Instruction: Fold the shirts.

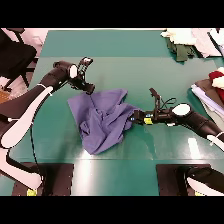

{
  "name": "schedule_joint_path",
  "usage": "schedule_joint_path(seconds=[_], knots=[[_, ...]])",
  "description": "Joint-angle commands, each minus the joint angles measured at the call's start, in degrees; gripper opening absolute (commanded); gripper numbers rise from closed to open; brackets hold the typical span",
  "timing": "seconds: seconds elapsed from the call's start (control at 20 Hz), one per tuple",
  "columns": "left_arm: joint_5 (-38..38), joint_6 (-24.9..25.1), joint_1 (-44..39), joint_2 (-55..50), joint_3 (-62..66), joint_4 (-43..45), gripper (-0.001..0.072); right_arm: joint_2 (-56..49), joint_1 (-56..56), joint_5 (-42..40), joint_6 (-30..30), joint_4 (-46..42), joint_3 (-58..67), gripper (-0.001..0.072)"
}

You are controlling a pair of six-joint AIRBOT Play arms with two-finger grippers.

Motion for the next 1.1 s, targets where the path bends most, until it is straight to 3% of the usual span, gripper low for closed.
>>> schedule_joint_path(seconds=[0.0, 0.35, 0.4, 0.45, 0.65, 0.85, 1.05], knots=[[-0.7, -0.9, -0.4, -0.8, 0.6, 6.8, 0.0650, 0.0, 0.0, 1.0, -1.3, 0.1, 0.0, 0.0019], [-4.0, -1.0, -0.5, -2.8, 0.6, 2.8, 0.0646, 0.0, 0.0, 0.8, -1.5, 0.2, 0.0, 0.0019], [-3.7, -0.9, -0.5, -2.8, 0.6, 1.4, 0.0533, 0.0, 0.0, 0.8, -1.5, 0.2, 0.0, 0.0020], [-3.8, -0.8, -0.5, -2.8, 0.6, 0.0, 0.0365, 0.0, 0.0, 0.7, -1.5, 0.2, 0.0, 0.0020], [-4.0, -0.3, -0.4, -2.8, 0.6, -0.2, 0.0022, 0.1, 0.0, 0.7, -1.5, 0.7, 0.1, 0.0020], [-6.8, -0.5, -0.4, -2.8, 2.7, 1.9, 0.0020, 0.1, 0.0, 0.7, -1.5, 0.6, 0.1, 0.0020], [-18.2, -0.5, 2.8, -2.7, 13.7, 4.9, 0.0019, 1.2, -4.3, 0.7, -1.5, 0.5, 0.1, 0.0020]])
